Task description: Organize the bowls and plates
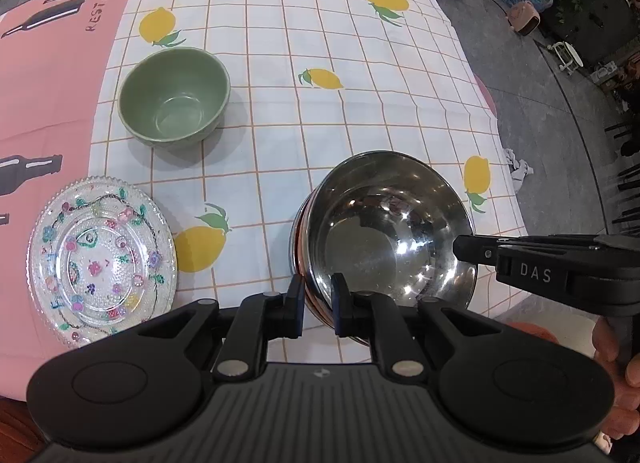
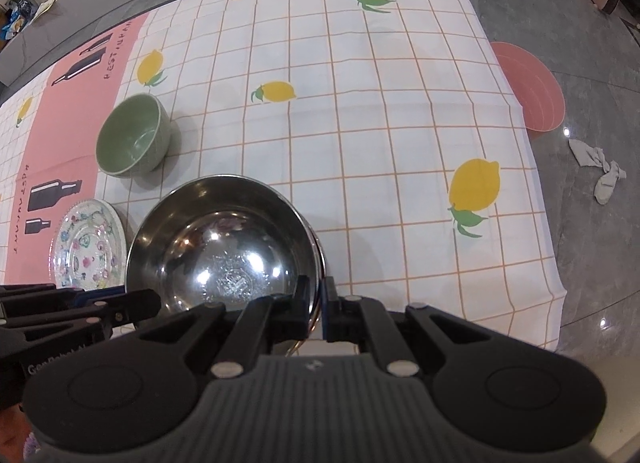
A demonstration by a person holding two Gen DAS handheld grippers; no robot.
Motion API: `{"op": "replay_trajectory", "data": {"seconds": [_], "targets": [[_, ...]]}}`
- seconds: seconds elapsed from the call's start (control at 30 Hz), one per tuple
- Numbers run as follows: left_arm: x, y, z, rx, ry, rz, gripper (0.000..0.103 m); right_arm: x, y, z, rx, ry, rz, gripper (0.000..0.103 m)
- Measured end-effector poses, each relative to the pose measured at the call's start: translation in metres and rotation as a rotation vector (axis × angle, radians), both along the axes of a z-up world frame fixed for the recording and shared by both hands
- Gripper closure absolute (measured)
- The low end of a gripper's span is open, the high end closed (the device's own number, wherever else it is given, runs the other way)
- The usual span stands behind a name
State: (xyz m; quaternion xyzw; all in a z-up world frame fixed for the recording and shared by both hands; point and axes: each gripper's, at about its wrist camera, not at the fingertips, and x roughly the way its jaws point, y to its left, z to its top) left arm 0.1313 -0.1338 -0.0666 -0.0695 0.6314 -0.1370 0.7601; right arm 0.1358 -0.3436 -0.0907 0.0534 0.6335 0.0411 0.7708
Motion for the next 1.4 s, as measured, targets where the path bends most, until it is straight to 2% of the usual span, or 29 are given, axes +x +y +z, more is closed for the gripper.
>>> {"op": "replay_trajectory", "data": {"seconds": [0.47,0.57,0.63,0.8,0.93,1.07,1.2,1.27,1.4], "targets": [[0.004,-0.003,-0.007,0.007,0.012,-0.011,0.088,0.001,-0.002,-0.011,0.01,0.019,-0.001,0.1],[0.004,-0.002,-0.007,-0.002,0.012,-0.008,0.085,0.001,-0.003,-0.011,0.01,0.019,0.001,0.1],[0.004,-0.001,-0.007,-0.005,0.011,-0.006,0.085,0.001,-0.003,-0.011,0.015,0.019,-0.001,0.096],[0.004,0.003,-0.003,-0.016,-0.009,0.005,0.07,0.0,-0.002,-0.01,0.018,0.013,-0.004,0.095],[0.001,0.005,0.007,-0.022,-0.048,-0.016,0.065,-0.002,-0.002,-0.005,0.008,-0.008,-0.004,0.078],[-0.004,0.009,0.02,-0.028,-0.088,-0.045,0.065,-0.005,0.0,0.004,-0.005,-0.031,0.009,0.077],[-0.02,0.007,0.043,0.033,-0.232,-0.163,0.06,-0.013,0.007,0.019,0.018,-0.067,0.03,0.07],[-0.026,0.01,0.052,0.045,-0.277,-0.201,0.06,-0.018,0.013,0.027,0.04,-0.088,0.048,0.07],[-0.031,0.023,0.066,0.009,-0.314,-0.227,0.06,-0.025,0.029,0.039,0.111,-0.11,0.091,0.07]]}}
